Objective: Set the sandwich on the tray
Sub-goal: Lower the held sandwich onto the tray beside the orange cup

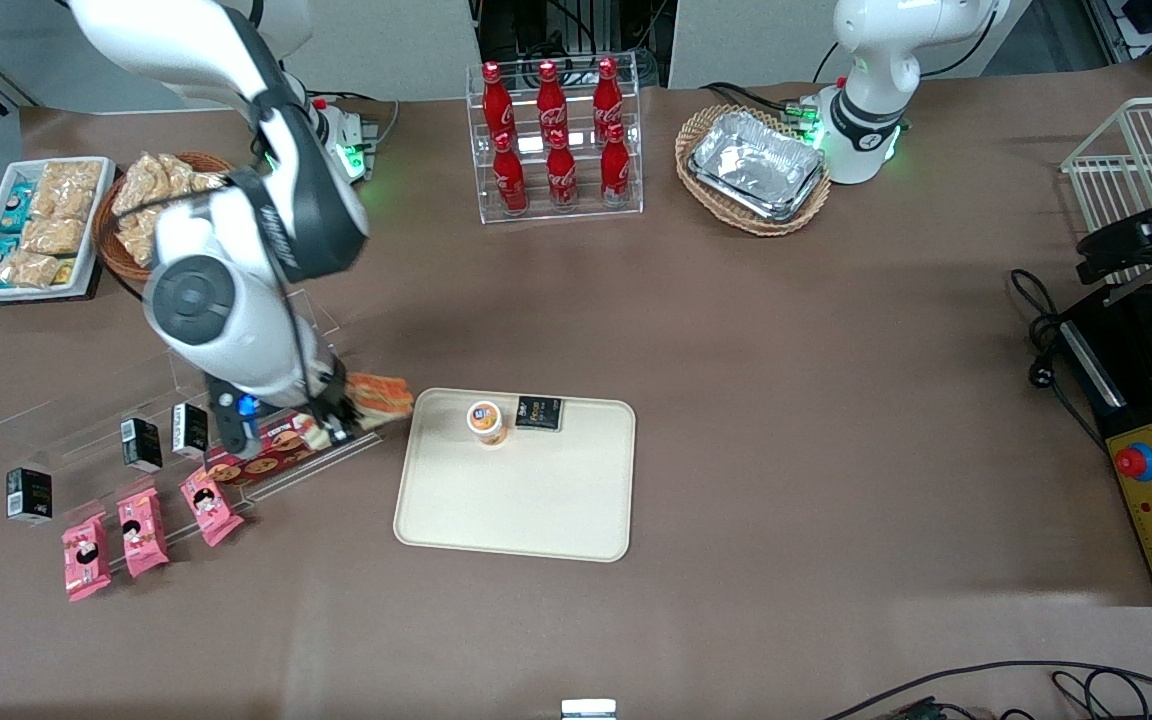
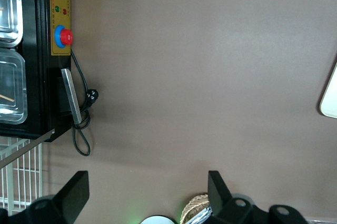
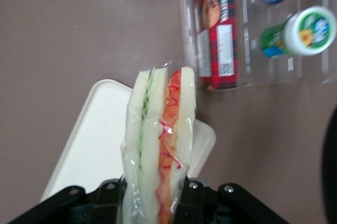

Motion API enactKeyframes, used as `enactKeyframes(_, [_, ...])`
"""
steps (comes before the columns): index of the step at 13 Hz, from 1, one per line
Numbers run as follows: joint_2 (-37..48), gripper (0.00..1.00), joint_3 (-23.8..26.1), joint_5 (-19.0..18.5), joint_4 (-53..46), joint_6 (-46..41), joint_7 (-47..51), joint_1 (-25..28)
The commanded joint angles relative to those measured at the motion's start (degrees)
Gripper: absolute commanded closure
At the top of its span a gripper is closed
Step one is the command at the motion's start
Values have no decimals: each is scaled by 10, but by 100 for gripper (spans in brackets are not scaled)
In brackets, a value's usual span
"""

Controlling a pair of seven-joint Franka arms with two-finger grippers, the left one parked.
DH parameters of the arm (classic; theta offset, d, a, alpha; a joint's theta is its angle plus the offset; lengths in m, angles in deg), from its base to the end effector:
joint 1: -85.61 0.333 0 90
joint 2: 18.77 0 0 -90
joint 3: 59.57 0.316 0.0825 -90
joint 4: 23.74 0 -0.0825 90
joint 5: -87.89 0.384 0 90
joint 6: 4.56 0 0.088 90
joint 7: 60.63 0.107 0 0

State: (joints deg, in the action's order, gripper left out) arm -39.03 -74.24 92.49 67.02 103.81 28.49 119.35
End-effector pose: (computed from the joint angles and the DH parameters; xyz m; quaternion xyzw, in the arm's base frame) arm 0.6124 0.2381 0.4355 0.8150 -0.5791 -0.0051 0.0175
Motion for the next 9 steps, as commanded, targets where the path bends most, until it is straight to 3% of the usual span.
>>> enactKeyframes(1, [-100, 69, -5, 6, -96, 23, 89, 18])
enactKeyframes(6, [-136, 69, -4, 8, -101, 132, 229, 48])
enactKeyframes(9, [-174, 60, -5, 7, -127, 156, 311, 63])
